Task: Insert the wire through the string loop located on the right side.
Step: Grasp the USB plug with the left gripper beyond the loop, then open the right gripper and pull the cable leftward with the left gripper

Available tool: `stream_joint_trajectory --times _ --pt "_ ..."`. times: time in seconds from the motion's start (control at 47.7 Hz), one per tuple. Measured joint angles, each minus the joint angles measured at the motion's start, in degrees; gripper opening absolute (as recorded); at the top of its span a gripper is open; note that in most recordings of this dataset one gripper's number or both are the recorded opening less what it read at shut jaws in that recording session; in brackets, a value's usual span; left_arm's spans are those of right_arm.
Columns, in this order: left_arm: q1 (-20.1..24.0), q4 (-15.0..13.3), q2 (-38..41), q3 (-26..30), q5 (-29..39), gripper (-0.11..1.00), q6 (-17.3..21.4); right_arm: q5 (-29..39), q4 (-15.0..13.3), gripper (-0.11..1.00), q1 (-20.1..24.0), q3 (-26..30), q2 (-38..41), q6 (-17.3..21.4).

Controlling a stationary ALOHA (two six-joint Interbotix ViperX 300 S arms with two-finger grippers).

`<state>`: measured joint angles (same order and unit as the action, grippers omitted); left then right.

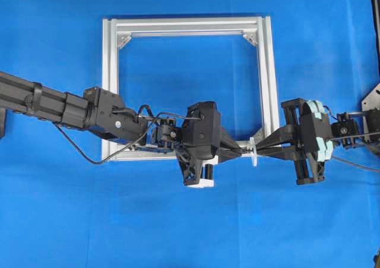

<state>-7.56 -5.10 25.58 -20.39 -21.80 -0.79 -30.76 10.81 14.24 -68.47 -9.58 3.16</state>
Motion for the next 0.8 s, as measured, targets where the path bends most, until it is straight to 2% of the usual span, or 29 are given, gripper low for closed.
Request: stream_joint_trajectory --times 0.105,0.21,0.252,0.482,0.545,0.797 --pt "0.0 -0.1 0.0 -0.1 0.0 0.08 -0.1 0.9 -0.1 -0.02 0.0 0.2 0.0 0.0" --pt "0.0 0.0 0.0 -0.1 0.0 0.08 -0.1 1.5 -0.1 0.09 0.1 0.2 -0.1 0.0" --pt "0.0 0.0 0.0 -0.1 0.0 0.08 -0.1 1.8 0.0 0.17 0.0 0.1 -0.3 -0.1" --pt "-0.1 0.0 0.0 -0.2 0.0 0.08 -0.1 3.3 0.2 0.83 0.1 0.1 -1.4 -0.1" --pt "-0.1 -0.1 0.0 -0.2 0.1 0.08 -0.1 3.7 0.3 0.94 -0.2 0.0 -1.5 0.1" --pt "-0.1 -0.1 0.0 -0.4 0.0 0.08 -0.1 4.6 0.3 0.94 -0.2 0.1 -1.5 0.1"
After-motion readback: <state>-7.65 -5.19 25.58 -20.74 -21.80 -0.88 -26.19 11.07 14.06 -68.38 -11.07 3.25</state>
